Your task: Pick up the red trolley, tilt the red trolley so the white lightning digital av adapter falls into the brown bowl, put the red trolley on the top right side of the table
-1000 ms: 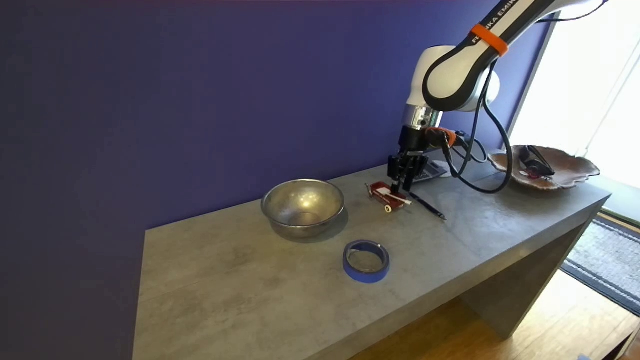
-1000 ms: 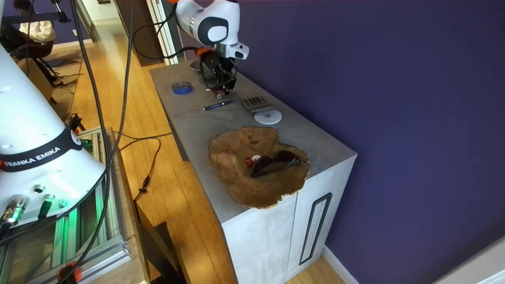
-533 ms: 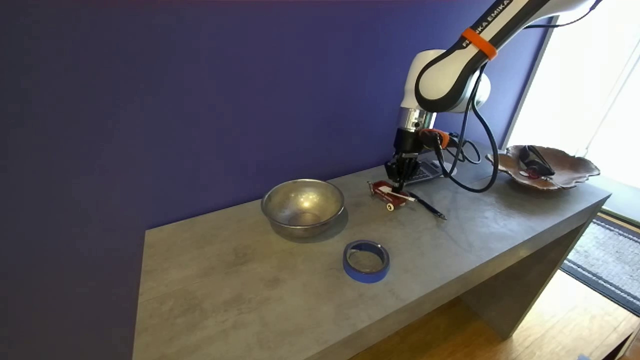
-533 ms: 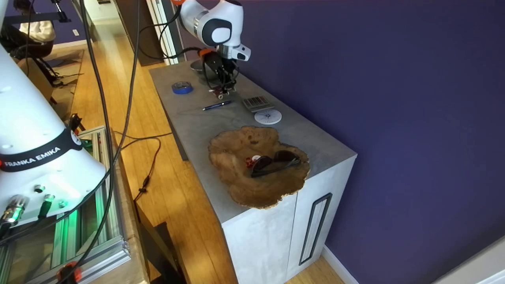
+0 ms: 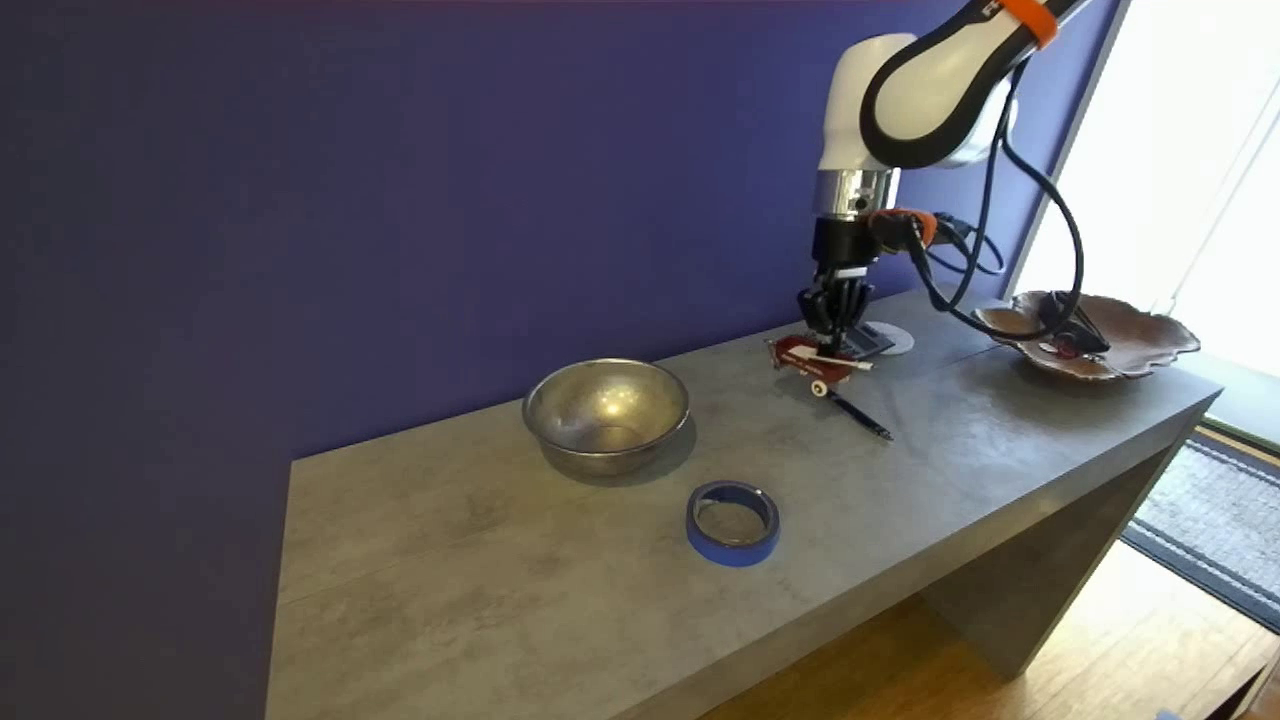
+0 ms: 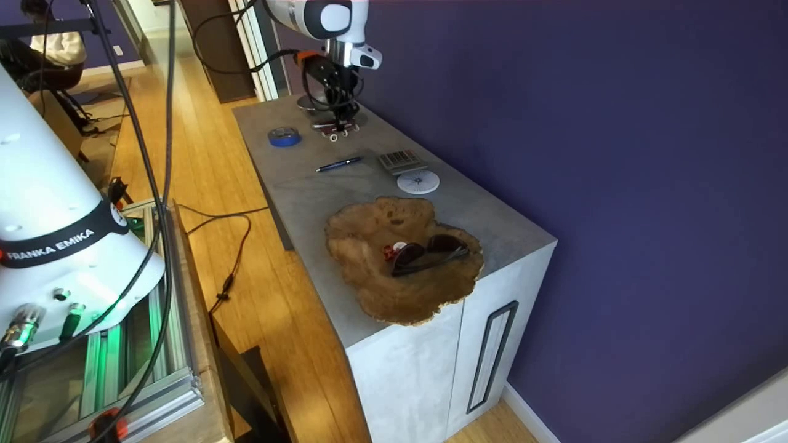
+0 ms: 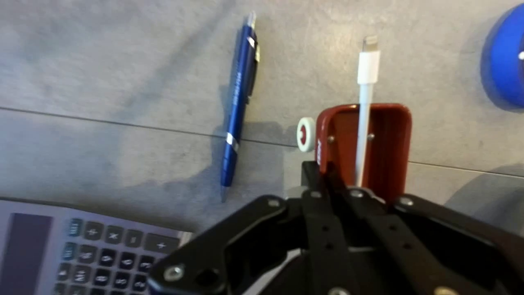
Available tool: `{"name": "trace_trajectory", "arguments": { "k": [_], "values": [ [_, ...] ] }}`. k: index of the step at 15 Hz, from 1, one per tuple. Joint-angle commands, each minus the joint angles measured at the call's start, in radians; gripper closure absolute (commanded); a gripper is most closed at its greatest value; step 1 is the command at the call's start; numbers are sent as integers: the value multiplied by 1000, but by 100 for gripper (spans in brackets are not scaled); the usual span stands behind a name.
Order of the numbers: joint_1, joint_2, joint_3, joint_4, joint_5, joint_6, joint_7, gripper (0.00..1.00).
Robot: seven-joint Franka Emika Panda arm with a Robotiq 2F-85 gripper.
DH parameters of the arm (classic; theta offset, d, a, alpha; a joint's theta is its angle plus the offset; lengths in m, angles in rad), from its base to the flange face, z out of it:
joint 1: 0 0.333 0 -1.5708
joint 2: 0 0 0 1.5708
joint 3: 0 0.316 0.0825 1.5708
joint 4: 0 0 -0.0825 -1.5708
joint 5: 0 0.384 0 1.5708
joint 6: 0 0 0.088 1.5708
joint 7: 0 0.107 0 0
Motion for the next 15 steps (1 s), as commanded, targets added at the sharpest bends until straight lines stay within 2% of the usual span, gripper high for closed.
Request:
{"name": "trace_trajectory", "arguments": {
  "k": [1,6,7,9,11,12,15],
  "values": [
    [63,-252,-88,-227,-105,-48,209,99],
    [35,-532,-109,-474,-185,-40,482,99],
    [17,-387,-81,-341,-152,-53,384,99],
    [5,-432,-74,-375,-154,-53,390,96],
    [6,-380,-77,-337,-165,-53,408,99],
    [13,-357,-102,-319,-266,-64,525,99],
    [8,-378,-142,-323,-456,-157,683,99]
  ]
}}
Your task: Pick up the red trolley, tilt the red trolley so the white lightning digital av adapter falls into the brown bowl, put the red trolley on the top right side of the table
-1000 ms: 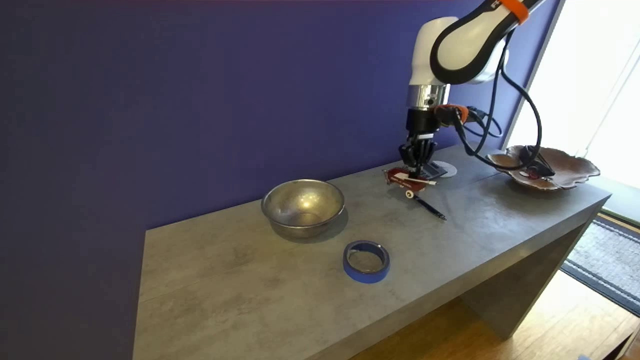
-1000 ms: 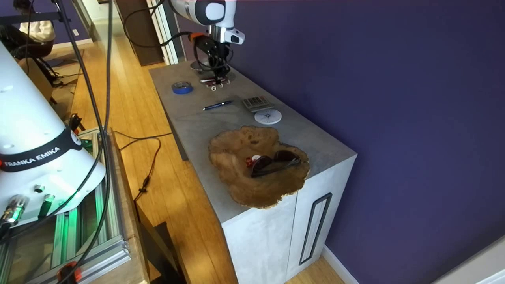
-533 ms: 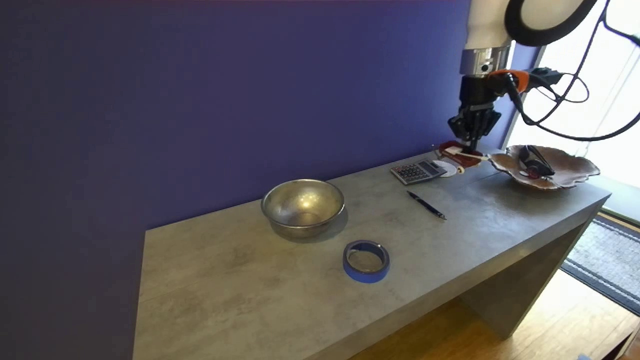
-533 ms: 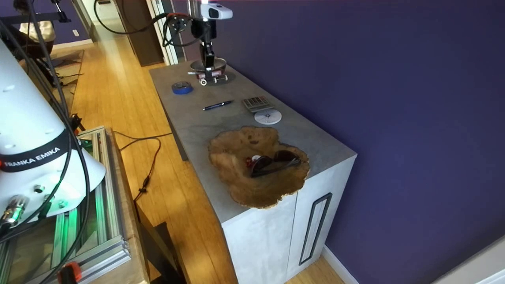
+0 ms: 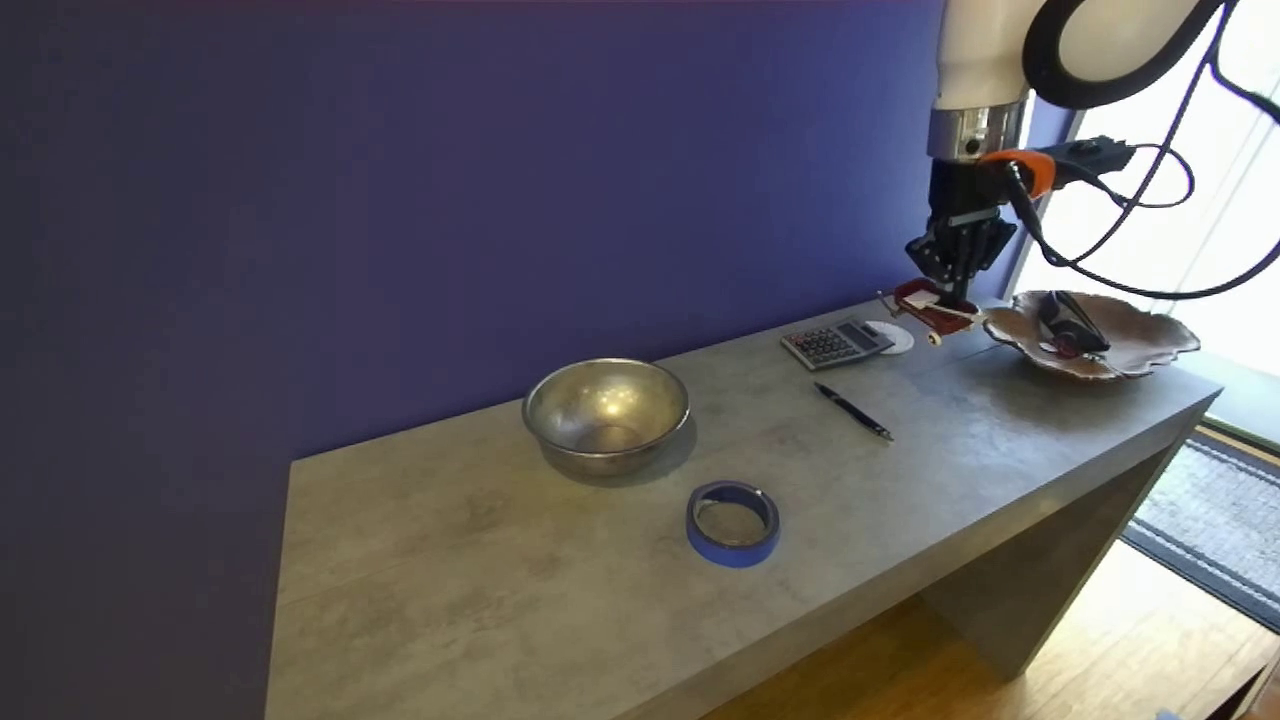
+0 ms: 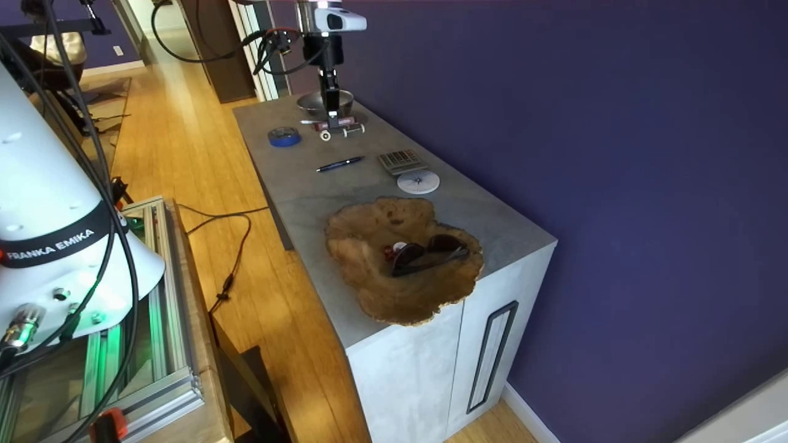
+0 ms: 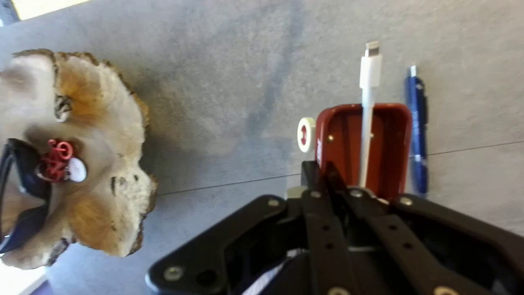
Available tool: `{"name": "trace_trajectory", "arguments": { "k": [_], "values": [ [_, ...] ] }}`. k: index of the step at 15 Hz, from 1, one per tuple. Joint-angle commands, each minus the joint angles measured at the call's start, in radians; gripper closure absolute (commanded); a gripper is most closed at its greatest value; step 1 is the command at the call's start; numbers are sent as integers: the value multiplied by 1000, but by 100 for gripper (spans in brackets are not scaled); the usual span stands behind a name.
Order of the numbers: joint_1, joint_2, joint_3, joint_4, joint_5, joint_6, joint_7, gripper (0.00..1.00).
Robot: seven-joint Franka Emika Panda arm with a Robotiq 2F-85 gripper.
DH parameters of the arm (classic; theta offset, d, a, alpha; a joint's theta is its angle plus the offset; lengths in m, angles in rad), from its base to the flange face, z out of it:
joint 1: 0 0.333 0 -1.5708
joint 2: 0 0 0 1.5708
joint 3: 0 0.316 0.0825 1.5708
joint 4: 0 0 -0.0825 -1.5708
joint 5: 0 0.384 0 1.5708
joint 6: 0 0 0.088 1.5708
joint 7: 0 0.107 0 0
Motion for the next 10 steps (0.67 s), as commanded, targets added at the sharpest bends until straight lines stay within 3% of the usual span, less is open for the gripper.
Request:
{"name": "trace_trajectory", "arguments": {
  "k": [1,9,10],
  "values": [
    [-15,-31,-34,7,-190,-131,172,99],
    [-103,-131,-35,-5,-357,-570,402,99],
    [-105,-95,-18,13,-318,-514,339,99]
  ]
}}
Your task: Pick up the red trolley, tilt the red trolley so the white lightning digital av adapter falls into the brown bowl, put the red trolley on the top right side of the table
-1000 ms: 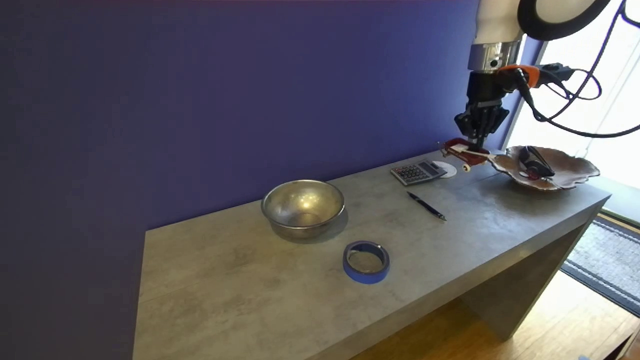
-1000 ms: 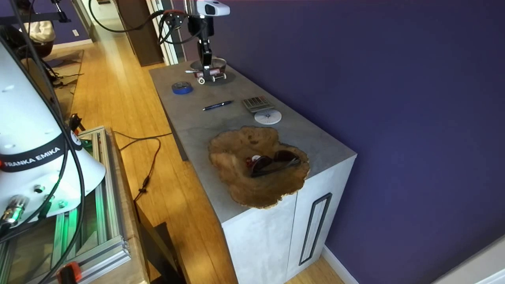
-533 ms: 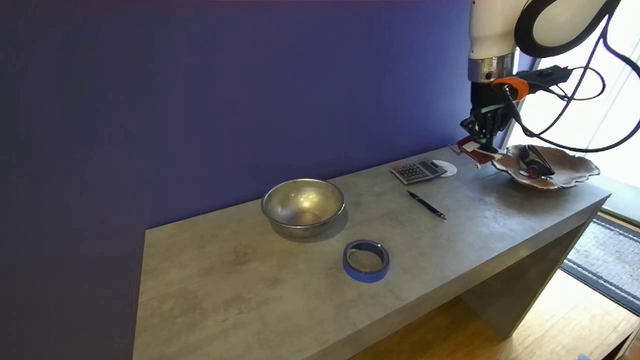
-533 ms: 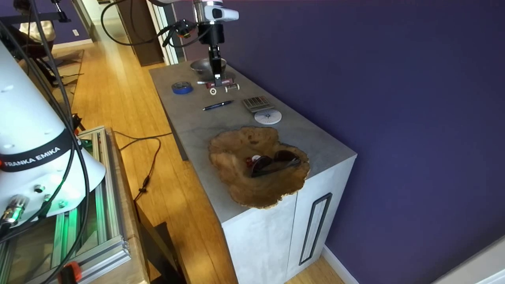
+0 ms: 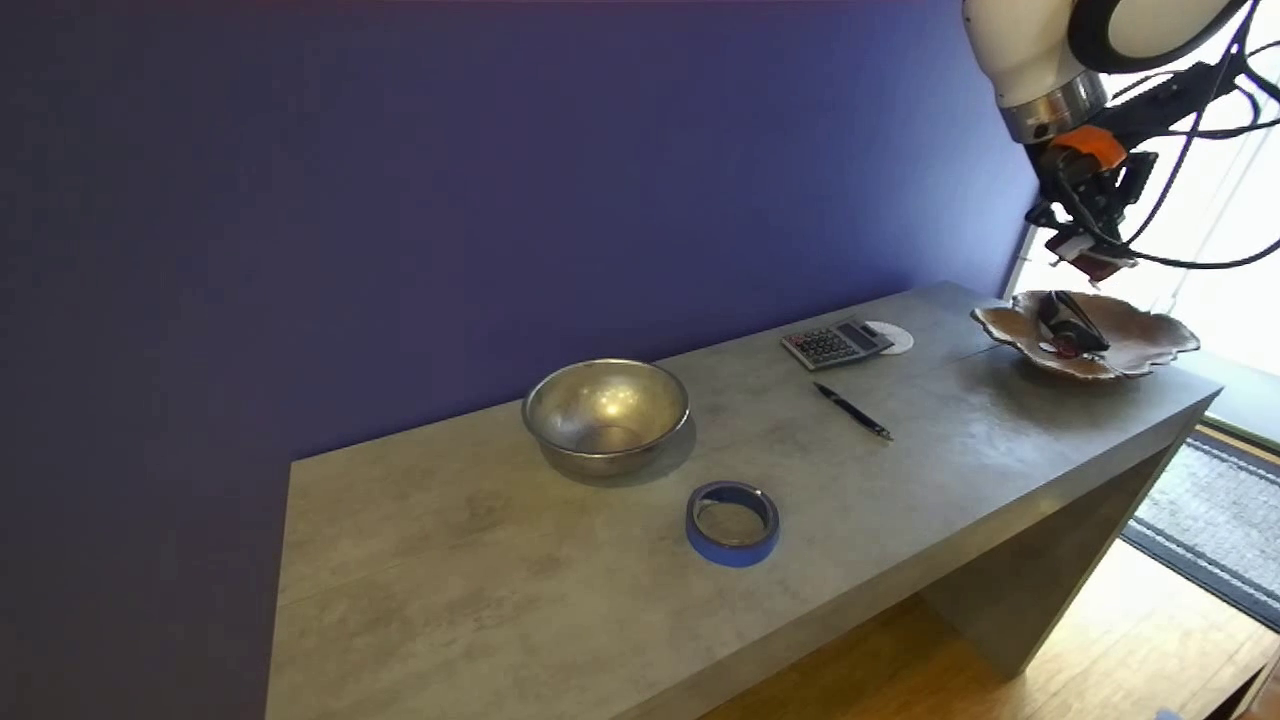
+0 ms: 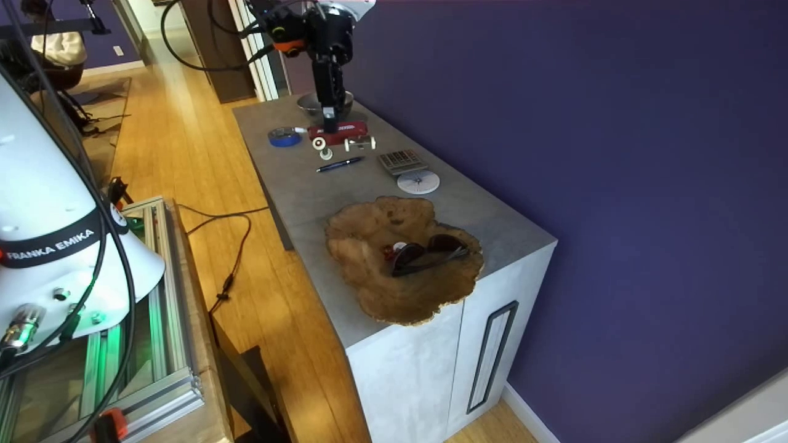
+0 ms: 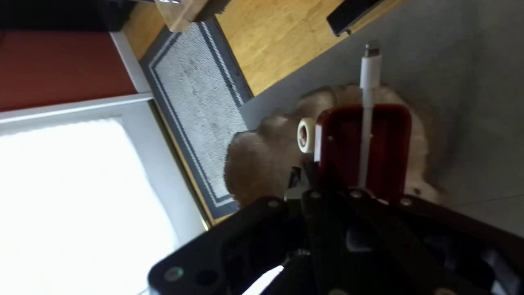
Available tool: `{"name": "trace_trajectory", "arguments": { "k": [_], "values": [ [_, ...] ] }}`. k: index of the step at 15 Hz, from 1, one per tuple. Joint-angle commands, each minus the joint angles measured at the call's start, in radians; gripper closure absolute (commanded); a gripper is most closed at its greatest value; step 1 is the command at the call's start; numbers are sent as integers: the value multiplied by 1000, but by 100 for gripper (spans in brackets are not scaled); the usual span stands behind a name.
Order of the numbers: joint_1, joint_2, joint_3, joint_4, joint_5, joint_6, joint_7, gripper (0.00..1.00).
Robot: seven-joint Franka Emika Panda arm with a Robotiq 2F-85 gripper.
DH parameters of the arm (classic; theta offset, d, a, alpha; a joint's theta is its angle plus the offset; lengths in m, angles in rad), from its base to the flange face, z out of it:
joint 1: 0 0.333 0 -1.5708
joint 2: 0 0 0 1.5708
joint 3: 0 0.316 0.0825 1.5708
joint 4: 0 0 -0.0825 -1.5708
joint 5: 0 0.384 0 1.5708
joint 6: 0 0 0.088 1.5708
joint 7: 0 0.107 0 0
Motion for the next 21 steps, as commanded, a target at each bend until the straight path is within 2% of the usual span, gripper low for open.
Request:
{"name": "trace_trajectory", "arguments": {
  "k": [1,3,4,6,11,17,21],
  "values": [
    [-32,-4,24,2,-2,-12,1,96],
    [-34,0,28,2,-2,-7,-1,96],
    [-34,28,28,23,-28,-15,42,99],
    [-45,73,11,56,-111,-62,144,99],
    [-68,214,-25,138,-263,-199,271,99],
    [-5,461,-16,340,-231,-523,352,99],
    [41,590,-30,485,-266,-761,328,99]
  ]
}}
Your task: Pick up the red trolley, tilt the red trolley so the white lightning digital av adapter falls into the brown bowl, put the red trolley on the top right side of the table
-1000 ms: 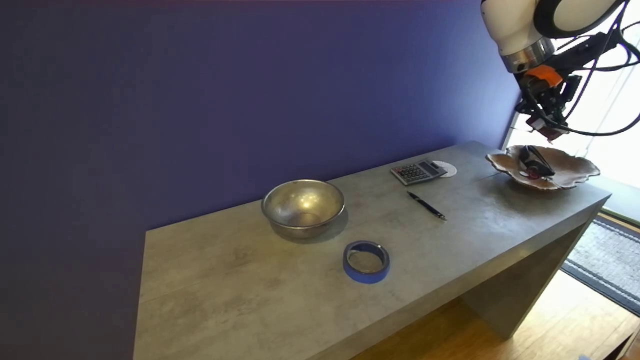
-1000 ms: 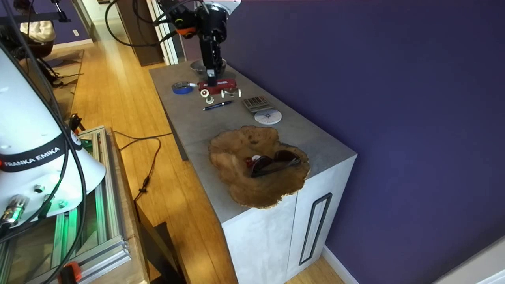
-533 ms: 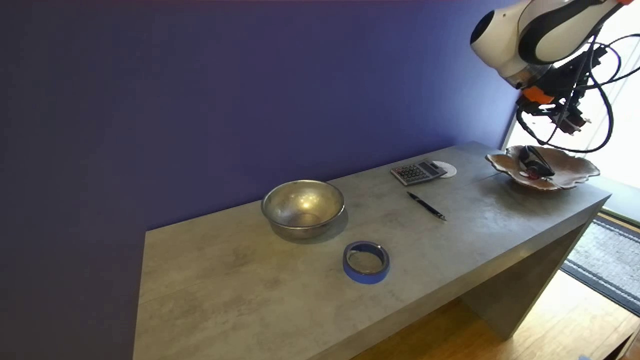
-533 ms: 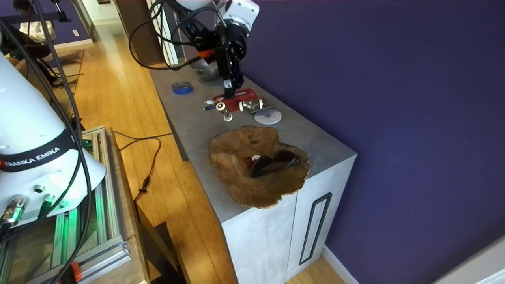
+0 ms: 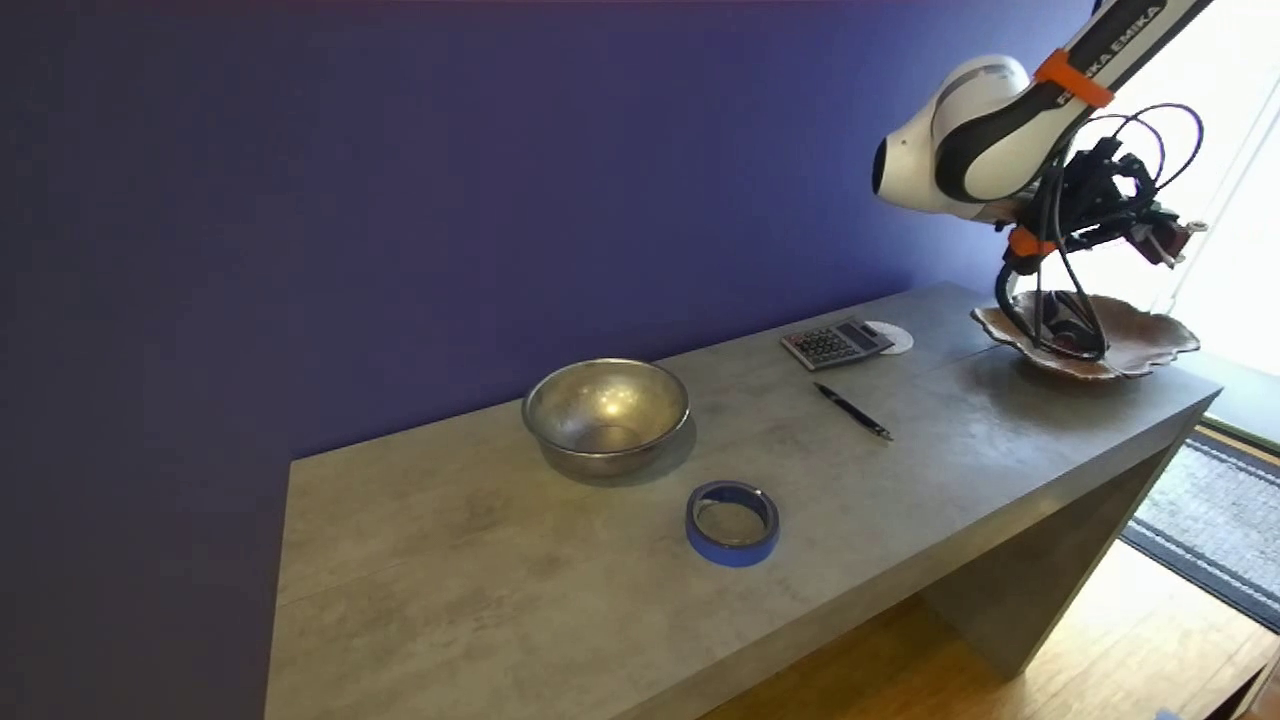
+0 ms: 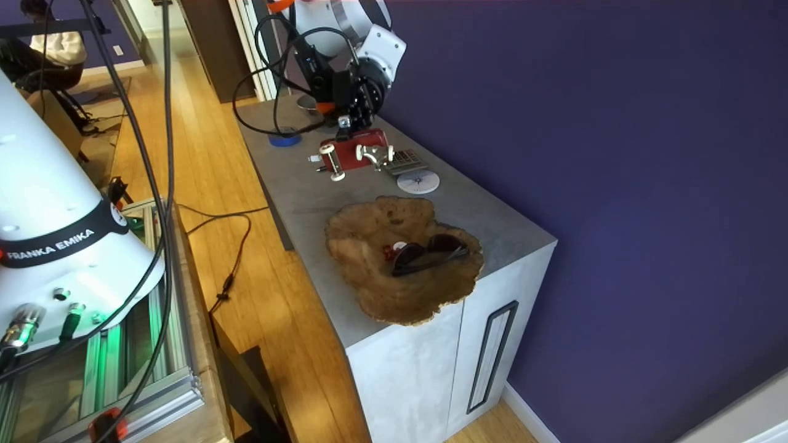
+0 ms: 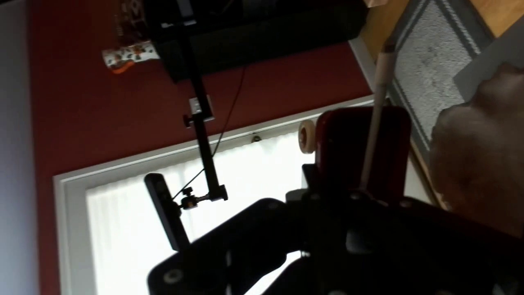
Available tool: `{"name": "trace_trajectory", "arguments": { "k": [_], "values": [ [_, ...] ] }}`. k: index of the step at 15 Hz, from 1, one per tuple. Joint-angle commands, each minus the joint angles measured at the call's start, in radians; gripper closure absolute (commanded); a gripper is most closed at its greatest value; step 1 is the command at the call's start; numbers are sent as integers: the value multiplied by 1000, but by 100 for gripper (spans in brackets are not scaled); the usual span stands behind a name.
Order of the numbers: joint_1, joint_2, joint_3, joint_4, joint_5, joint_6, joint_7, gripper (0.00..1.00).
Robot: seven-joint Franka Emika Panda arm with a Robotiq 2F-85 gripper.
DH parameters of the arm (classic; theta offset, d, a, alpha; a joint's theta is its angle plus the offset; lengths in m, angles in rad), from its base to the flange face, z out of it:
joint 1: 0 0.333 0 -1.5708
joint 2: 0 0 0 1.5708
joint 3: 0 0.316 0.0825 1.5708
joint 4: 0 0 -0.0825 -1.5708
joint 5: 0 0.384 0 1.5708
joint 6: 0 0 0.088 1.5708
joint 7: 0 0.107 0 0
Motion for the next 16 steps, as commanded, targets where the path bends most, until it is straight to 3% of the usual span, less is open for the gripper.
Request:
{"name": "trace_trajectory", "arguments": {
  "k": [1,5,8,10,16],
  "values": [
    [29,127,-20,159,-44,-214,-11,99],
    [25,227,-27,244,-151,-369,-38,99],
    [-7,253,-7,280,-181,-348,-66,99],
    [-39,194,32,263,-118,-269,-104,99],
    [-25,-29,110,132,6,-194,-208,99]
  ]
}}
